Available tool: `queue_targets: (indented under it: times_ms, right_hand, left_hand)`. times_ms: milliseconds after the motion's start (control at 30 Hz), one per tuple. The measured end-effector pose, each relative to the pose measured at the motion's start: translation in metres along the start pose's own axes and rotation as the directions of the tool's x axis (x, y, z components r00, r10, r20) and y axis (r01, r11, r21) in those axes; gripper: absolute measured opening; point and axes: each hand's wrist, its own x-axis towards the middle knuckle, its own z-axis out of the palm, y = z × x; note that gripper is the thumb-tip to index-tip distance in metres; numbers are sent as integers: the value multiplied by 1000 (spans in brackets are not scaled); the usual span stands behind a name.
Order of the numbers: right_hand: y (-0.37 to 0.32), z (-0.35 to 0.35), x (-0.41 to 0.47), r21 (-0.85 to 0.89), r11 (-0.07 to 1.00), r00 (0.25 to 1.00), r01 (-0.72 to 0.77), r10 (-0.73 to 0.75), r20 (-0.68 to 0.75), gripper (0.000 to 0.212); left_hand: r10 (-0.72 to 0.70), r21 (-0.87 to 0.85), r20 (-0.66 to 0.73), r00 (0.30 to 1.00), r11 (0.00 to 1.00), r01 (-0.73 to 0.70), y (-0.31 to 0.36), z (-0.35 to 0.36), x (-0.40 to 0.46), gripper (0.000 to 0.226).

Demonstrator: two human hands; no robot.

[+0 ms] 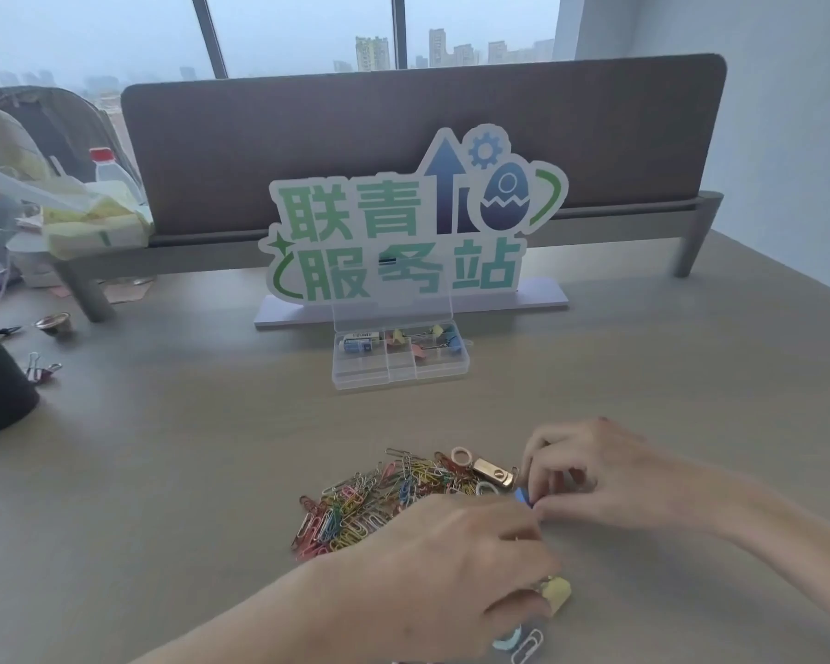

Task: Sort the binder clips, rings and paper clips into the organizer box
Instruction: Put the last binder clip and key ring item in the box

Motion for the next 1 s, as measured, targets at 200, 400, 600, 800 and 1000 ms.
queue_targets:
  times_ms: [200, 400, 600, 800, 1000]
  right_hand:
    - [2, 3, -3, 51, 998, 1000, -27, 27, -13, 13]
    - [7, 1, -3, 15, 999, 999, -41, 41, -9, 7]
    - [8, -13, -10, 78, 993, 981, -91, 76, 179, 23]
    - [8, -14, -12, 138, 986, 982, -97, 72, 172, 27]
    - [6, -12, -9, 141, 986, 990, -88, 71, 121, 24]
  left_hand:
    - [-24, 19, 71, 997, 1000, 22, 14, 15, 6, 11]
    - [-72, 115, 113, 991, 992, 59, 17, 15, 4, 7]
    - [-103, 157, 166, 981, 985, 76, 21, 18, 2, 17]
    - [-149, 18, 131, 980, 989, 148, 20, 21, 4, 16]
    - [-230, -87, -6, 973, 969, 229, 19, 8, 5, 12]
